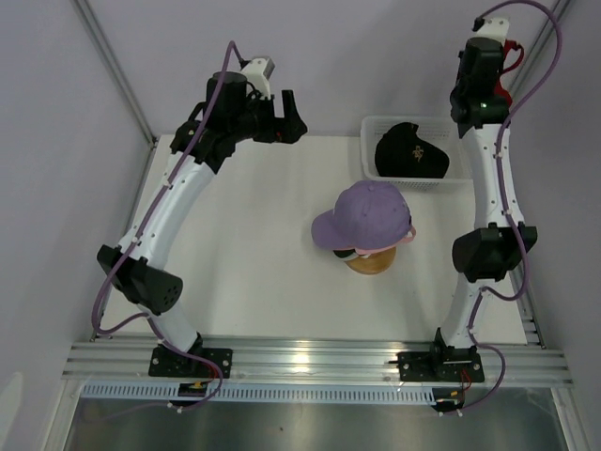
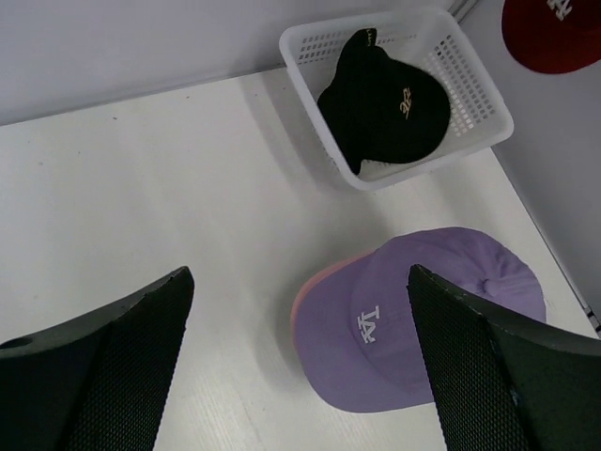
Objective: Stack the hats
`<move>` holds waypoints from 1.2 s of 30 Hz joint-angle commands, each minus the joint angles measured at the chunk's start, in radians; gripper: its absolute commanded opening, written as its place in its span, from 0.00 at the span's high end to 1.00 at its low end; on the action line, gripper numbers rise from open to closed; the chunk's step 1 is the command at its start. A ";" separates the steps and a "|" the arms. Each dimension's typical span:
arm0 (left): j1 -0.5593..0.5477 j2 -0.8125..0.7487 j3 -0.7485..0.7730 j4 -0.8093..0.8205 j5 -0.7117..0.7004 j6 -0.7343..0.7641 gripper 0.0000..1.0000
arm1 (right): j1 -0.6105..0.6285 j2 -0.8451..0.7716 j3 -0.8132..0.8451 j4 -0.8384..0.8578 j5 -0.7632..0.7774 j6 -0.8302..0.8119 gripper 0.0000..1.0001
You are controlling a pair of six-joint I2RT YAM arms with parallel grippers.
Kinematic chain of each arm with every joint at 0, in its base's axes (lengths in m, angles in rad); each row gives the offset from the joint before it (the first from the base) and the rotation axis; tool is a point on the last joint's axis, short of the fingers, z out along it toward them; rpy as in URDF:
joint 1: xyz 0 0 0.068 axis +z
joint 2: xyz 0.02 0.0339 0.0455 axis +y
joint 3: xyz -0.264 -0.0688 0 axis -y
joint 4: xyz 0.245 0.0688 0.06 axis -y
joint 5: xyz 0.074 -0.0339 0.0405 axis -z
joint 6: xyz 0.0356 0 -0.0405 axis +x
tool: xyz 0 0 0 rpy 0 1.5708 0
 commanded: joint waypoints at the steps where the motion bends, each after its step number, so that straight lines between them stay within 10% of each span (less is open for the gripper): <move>1: 0.006 -0.009 0.043 0.018 0.081 -0.020 0.02 | 0.081 -0.102 -0.021 0.161 0.227 -0.119 1.00; 14: 0.006 -0.099 -0.153 0.151 0.158 -0.405 0.01 | 0.156 -0.410 -0.120 -0.025 -0.338 0.734 1.00; 24: -0.011 -0.343 -0.726 0.716 0.250 -0.671 0.01 | 0.333 -0.689 -0.556 0.090 -0.349 0.996 1.00; 36: -0.088 -0.422 -0.963 1.033 0.144 -0.818 0.02 | 0.431 -0.875 -0.837 0.170 -0.358 1.107 1.00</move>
